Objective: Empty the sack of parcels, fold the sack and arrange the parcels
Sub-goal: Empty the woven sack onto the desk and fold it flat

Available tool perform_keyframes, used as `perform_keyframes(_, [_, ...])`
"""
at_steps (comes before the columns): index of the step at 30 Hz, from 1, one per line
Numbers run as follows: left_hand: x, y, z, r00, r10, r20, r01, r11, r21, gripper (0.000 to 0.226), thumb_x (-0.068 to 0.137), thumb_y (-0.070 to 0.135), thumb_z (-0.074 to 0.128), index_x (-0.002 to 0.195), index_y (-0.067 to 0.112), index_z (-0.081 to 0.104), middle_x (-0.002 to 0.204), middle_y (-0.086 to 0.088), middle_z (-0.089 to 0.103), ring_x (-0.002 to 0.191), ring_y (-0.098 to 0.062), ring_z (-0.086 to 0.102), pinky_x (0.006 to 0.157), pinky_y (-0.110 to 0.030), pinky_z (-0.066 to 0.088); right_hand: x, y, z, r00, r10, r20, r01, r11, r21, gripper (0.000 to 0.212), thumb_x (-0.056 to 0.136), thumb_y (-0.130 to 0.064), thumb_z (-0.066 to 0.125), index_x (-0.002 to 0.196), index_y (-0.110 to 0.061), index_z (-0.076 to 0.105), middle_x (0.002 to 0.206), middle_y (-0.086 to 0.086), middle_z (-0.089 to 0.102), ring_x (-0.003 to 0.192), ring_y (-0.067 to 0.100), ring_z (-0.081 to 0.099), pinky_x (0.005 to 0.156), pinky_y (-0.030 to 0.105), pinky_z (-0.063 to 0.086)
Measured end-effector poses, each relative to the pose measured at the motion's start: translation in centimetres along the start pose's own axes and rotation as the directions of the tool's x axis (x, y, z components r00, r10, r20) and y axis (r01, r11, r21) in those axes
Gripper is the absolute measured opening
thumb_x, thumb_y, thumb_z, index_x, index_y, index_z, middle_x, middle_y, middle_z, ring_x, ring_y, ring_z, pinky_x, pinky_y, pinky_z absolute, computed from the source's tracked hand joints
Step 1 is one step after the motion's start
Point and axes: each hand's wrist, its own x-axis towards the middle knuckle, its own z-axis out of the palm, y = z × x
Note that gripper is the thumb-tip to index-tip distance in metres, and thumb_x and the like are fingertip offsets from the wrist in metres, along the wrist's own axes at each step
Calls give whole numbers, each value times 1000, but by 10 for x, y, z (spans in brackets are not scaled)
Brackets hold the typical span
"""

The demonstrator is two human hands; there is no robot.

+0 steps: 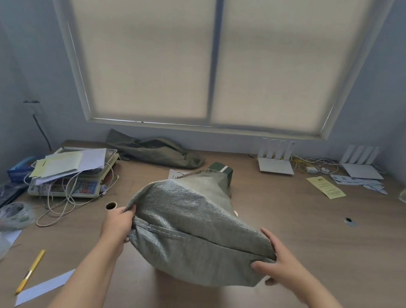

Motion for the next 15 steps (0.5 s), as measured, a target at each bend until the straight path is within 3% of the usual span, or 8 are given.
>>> perform_keyframes(3, [-16, 4, 2, 996, -84, 20, 85, 991, -104, 25, 97, 28, 62, 76, 14, 62, 76, -10, 60, 67, -22, 53, 66, -30, 43, 5, 16, 13, 978, 62, -199, -37, 991, 125, 38, 85, -7, 73, 118, -15, 57, 82, 9, 67, 53, 22, 58, 45, 29, 42])
perform_keyframes(6, [-19, 15, 1, 994, -87, 60, 94, 988, -120, 25, 100, 26, 59, 77, 15, 59, 72, -7, 54, 62, -19, 48, 61, -25, 39, 14, 0, 6, 950, 7, -311, 26, 995, 100, 15, 88, 2, 67, 103, 5, 62, 59, 9, 55, 43, 20, 50, 43, 28, 41])
perform_keyframes(11, [-7, 47, -16, 990, 131, 52, -129, 990, -53, 26, 100, 20, 59, 79, 7, 67, 66, -11, 52, 57, -19, 48, 52, -25, 42, 19, -73, -21, 878, -215, -429, 250, 968, 27, 6, 90, 0, 67, 85, 2, 63, 56, 12, 53, 41, 17, 50, 39, 28, 43])
perform_keyframes(15, [-11, 60, -17, 970, 242, 21, -238, 964, -120, 15, 98, 18, 62, 86, 15, 70, 83, -13, 62, 72, -24, 57, 64, -31, 51, 26, -98, -26, 783, -304, -543, 387, 921, 41, 11, 93, -9, 65, 86, -2, 63, 60, 10, 53, 40, 14, 48, 38, 27, 43])
